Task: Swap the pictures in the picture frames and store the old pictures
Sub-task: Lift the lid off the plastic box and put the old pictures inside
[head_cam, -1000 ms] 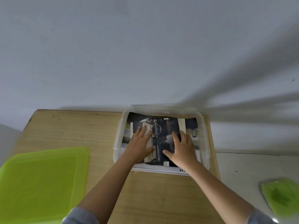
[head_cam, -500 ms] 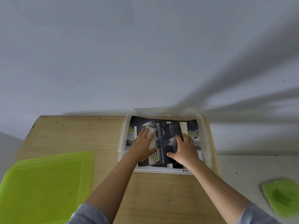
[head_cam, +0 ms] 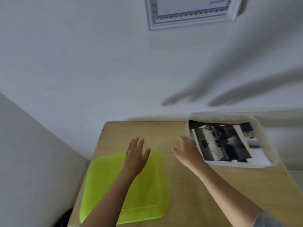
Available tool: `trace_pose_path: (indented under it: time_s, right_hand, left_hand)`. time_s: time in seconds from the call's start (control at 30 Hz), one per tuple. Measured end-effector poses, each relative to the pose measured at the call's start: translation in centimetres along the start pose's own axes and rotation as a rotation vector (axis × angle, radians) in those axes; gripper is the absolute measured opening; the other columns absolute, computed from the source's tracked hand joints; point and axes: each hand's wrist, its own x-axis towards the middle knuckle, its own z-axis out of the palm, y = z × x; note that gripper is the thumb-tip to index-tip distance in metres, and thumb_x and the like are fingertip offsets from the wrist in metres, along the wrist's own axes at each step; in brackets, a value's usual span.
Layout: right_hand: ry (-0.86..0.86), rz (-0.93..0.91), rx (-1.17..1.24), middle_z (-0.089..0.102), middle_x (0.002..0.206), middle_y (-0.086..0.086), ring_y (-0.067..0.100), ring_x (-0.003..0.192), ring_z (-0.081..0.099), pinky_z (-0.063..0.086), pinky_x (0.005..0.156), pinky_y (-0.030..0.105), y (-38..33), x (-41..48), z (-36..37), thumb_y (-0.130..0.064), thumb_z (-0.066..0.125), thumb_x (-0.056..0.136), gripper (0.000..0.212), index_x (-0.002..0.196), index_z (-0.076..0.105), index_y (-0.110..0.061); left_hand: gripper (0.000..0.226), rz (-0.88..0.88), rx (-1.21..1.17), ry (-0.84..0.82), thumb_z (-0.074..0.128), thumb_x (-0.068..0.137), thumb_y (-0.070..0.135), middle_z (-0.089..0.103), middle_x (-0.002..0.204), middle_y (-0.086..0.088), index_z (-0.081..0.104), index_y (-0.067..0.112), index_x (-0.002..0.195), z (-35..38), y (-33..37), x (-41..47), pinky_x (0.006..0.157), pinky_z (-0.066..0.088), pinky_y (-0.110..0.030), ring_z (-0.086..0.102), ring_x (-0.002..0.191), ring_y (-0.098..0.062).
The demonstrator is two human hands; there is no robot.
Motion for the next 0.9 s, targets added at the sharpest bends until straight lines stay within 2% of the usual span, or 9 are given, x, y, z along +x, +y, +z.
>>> trace_pose_path:
  time_s: [0.13,0.3,0.37,0.53,0.73,0.9]
  right_hand:
    - [-0.083,0.075,0.033,0.020,0.153,0.004,0.019,0.140,0.020,0.028,0.111,0.033,-2.3,-3.2,6.9,-0.039,0.047,0.093,0.066,0.146,0.018,-0.011]
    - [-0.062,0.174,0.046,0.007,0.156,0.007,0.021,0.144,0.005,0.013,0.117,0.032,-2.8,-7.3,12.3,-0.036,0.046,0.094,0.071,0.147,0.008,-0.007]
    - [-0.014,0.164,0.032,0.009,0.155,0.009,0.023,0.143,0.006,0.011,0.116,0.031,-3.2,-8.5,13.5,-0.034,0.047,0.094,0.071,0.146,0.010,-0.004]
    - [0.072,0.216,0.093,0.022,0.150,0.015,0.030,0.137,0.017,0.020,0.111,0.035,-4.0,-9.8,14.8,-0.025,0.058,0.089,0.070,0.142,0.022,0.002]
    - [0.073,0.241,0.154,0.025,0.149,0.015,0.030,0.135,0.019,0.022,0.109,0.034,-4.4,-9.2,14.6,-0.020,0.061,0.086,0.069,0.140,0.025,0.002]
    - [0.063,0.181,0.185,0.024,0.149,0.011,0.027,0.135,0.019,0.024,0.108,0.032,-4.6,-8.0,12.9,-0.019,0.061,0.086,0.067,0.140,0.026,-0.002]
  left_hand:
    - [0.063,-0.235,0.032,-0.002,0.039,0.095,0.045,0.015,0.155,-0.011,0.022,0.012,0.146,-1.0,-8.9,-5.5,0.114,0.020,-0.041,0.010,0.143,-0.026]
    - [0.091,-0.418,0.034,-0.023,0.040,0.083,0.067,-0.001,0.157,-0.010,0.006,0.013,0.149,-0.4,-15.4,-11.4,0.116,0.008,-0.042,-0.002,0.145,-0.024]
    - [0.098,-0.448,-0.004,-0.014,0.042,0.079,0.071,-0.002,0.157,-0.011,0.002,0.017,0.149,0.1,-16.2,-12.8,0.116,0.008,-0.042,-0.002,0.145,-0.025]
    - [0.100,-0.466,-0.118,0.026,0.052,0.078,0.065,0.003,0.157,-0.011,0.004,0.015,0.149,0.1,-16.4,-13.4,0.115,0.012,-0.041,0.002,0.144,-0.027]
    - [0.101,-0.489,-0.158,0.042,0.062,0.074,0.061,0.015,0.154,-0.012,0.014,0.011,0.148,-0.4,-16.6,-13.2,0.113,0.020,-0.043,0.013,0.141,-0.028]
    - [0.101,-0.569,-0.185,0.081,0.070,0.069,0.057,0.024,0.151,-0.013,0.024,0.011,0.146,-1.1,-15.7,-12.4,0.112,0.022,-0.046,0.021,0.139,-0.032]
